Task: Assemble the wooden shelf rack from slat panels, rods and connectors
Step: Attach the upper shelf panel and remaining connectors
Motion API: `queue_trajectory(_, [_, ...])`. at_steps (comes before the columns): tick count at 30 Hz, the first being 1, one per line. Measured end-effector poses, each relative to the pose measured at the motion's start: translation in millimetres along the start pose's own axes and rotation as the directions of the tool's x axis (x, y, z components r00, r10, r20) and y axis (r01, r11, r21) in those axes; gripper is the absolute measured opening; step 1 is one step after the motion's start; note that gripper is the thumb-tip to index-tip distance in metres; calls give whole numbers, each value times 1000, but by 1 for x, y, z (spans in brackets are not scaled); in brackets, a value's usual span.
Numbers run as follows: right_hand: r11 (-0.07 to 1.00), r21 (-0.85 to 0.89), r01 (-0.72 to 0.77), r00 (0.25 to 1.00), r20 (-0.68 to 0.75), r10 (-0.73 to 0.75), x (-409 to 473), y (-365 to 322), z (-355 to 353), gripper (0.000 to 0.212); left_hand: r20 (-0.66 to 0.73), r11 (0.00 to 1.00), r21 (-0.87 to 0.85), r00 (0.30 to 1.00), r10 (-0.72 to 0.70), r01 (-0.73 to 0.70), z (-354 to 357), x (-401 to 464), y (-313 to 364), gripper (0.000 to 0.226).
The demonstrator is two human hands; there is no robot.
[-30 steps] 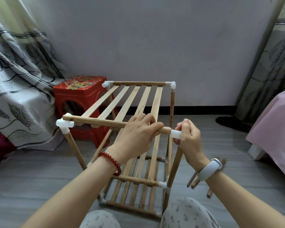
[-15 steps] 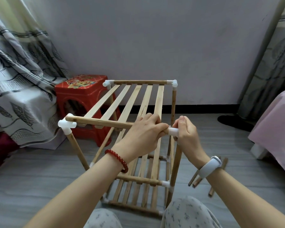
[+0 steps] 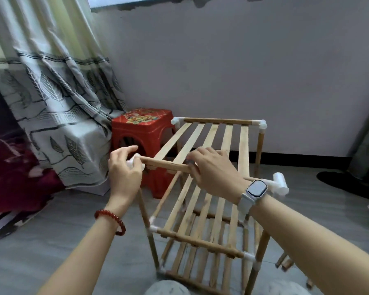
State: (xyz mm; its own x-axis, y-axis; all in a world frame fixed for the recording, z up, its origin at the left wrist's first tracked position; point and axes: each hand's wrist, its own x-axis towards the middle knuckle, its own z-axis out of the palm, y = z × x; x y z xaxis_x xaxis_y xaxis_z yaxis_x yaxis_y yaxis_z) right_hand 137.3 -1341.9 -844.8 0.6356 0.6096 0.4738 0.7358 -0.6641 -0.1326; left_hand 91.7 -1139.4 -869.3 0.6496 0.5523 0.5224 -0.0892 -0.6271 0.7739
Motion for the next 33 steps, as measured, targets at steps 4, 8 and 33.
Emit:
queue_trajectory(4, [989,-82,122,991,66,-117,37,-39,30,31,192,882,-214,903,-384,421,-4,21,-39,30])
queue_trajectory(8, [981,-111,157,983,114,-144,63,-58,43,31,346,821,-344,874,-340,455,7,28,-50,35])
queue_trajectory(33, [962,-59,265,961,101,-259,32,-50,40,31,217,870,-373,942,-257,324,12,-2,-52,43])
